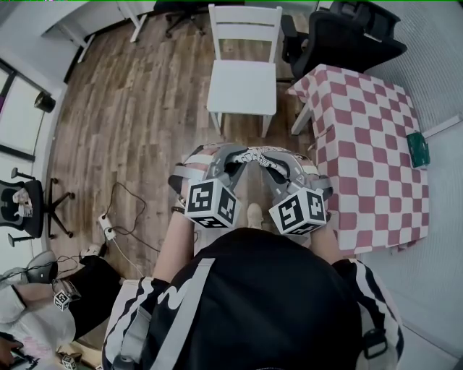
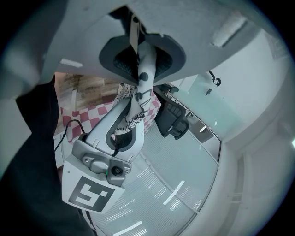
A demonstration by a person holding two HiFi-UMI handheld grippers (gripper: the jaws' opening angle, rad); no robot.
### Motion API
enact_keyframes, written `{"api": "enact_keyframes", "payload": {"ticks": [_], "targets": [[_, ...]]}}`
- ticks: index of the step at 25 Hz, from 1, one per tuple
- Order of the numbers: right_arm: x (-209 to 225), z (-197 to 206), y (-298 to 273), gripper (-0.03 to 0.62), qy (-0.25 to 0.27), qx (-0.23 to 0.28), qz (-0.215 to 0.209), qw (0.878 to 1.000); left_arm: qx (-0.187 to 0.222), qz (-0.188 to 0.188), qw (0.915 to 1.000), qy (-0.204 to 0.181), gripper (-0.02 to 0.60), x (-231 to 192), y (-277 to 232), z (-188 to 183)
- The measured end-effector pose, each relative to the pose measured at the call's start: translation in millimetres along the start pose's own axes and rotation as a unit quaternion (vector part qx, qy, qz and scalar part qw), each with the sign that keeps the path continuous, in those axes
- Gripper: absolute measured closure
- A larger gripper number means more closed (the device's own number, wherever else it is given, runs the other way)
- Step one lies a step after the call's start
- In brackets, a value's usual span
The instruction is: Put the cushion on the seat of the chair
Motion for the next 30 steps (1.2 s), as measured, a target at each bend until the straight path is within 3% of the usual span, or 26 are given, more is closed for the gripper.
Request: {"api": "enact_keyframes", "payload": {"ticks": [13, 30], "targets": [[59.7, 34.3, -23.2, 0.582, 0.007, 0.018, -0.018, 1.0, -0.014, -0.007, 0.9999, 0.0, 0.565, -43.6, -54.5, 2.6], [81.1, 43.2, -39.4, 0.582, 0.008, 0.014, -0.018, 1.0, -0.009, 0.0, 0.9998, 0.02, 0.565, -59.6, -69.5, 16.1]]}}
Point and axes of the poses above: the fingertips, and each gripper's own axes: y backward along the fingers, x to its right, z out of its underside, the point moved 7 cm from there along y, backward along the fingers, and after that the axes turned 10 degrees about x, right-handed, at the moved point
